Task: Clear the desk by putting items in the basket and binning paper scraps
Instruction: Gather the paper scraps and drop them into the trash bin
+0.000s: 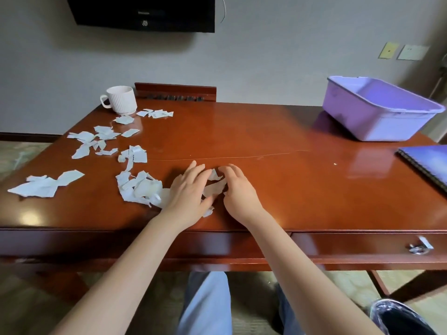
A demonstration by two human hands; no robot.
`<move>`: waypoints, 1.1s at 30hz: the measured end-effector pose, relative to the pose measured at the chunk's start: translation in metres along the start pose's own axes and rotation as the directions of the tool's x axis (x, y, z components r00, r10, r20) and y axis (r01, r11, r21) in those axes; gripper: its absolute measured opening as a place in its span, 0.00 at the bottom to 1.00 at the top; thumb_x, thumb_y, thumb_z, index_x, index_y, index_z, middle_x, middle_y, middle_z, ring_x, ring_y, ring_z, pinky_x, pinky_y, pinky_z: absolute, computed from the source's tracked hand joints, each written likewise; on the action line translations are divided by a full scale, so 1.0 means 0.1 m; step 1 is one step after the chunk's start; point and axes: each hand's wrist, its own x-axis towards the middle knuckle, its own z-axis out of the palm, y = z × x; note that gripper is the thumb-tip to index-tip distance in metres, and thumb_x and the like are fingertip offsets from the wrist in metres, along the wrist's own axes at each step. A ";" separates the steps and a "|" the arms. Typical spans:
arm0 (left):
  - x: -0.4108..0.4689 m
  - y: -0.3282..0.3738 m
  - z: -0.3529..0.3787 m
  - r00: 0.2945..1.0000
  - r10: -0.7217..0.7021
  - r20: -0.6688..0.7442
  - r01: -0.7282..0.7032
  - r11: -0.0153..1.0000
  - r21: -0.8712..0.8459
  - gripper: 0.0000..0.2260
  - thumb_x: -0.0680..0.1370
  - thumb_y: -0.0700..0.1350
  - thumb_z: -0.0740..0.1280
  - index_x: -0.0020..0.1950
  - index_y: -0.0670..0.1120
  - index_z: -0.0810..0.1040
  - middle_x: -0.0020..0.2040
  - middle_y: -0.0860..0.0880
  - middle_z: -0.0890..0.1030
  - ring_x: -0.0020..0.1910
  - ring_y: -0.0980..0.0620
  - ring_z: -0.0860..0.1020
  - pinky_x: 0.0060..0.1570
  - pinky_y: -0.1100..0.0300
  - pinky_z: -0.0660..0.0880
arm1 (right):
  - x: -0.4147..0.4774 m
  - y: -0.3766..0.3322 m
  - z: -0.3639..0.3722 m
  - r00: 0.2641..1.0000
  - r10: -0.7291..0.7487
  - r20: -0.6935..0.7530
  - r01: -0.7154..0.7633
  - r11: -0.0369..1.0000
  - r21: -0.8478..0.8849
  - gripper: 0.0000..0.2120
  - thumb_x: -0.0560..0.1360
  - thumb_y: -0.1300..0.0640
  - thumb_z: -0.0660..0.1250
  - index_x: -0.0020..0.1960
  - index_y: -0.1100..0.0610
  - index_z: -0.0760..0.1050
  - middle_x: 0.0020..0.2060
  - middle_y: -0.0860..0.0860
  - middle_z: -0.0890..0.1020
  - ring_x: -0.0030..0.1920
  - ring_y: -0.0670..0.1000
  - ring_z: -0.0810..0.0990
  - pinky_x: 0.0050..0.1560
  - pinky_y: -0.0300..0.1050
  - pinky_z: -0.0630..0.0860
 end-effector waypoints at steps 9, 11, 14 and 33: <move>-0.27 -0.41 -0.27 0.942 -0.031 -0.333 0.042 0.999 0.028 0.17 0.77 0.46 0.65 0.65 0.44 0.75 0.68 0.46 0.72 0.73 0.47 0.64 0.68 0.52 0.59 | 0.08 -0.03 0.04 0.990 -0.053 0.130 0.049 0.998 0.036 0.41 0.68 0.33 0.65 0.76 0.44 0.55 0.78 0.47 0.53 0.78 0.48 0.47 0.76 0.56 0.46; -0.28 -0.59 -0.32 0.947 -0.161 -0.279 0.174 0.984 0.024 0.21 0.78 0.50 0.64 0.69 0.45 0.71 0.72 0.46 0.67 0.75 0.47 0.58 0.71 0.49 0.55 | 0.09 -0.08 0.02 0.981 -0.057 0.186 0.065 0.997 -0.034 0.43 0.68 0.34 0.68 0.77 0.43 0.52 0.78 0.47 0.49 0.78 0.49 0.45 0.76 0.56 0.41; -0.26 -0.75 -0.35 0.947 -0.313 -0.077 0.316 0.948 0.028 0.31 0.76 0.62 0.58 0.76 0.51 0.58 0.78 0.49 0.54 0.77 0.50 0.44 0.73 0.43 0.46 | 0.14 -0.14 0.01 0.956 -0.064 0.286 0.094 0.991 -0.091 0.47 0.66 0.33 0.70 0.77 0.44 0.51 0.78 0.47 0.49 0.78 0.49 0.44 0.75 0.57 0.39; -0.02 -0.63 -0.23 0.977 -0.171 -0.124 0.178 0.983 0.047 0.17 0.77 0.56 0.62 0.58 0.46 0.74 0.56 0.49 0.75 0.55 0.53 0.71 0.52 0.61 0.71 | 0.35 -0.02 0.19 0.960 -0.232 -0.157 0.202 0.961 -0.188 0.09 0.75 0.58 0.68 0.54 0.58 0.79 0.46 0.55 0.78 0.47 0.57 0.74 0.46 0.49 0.73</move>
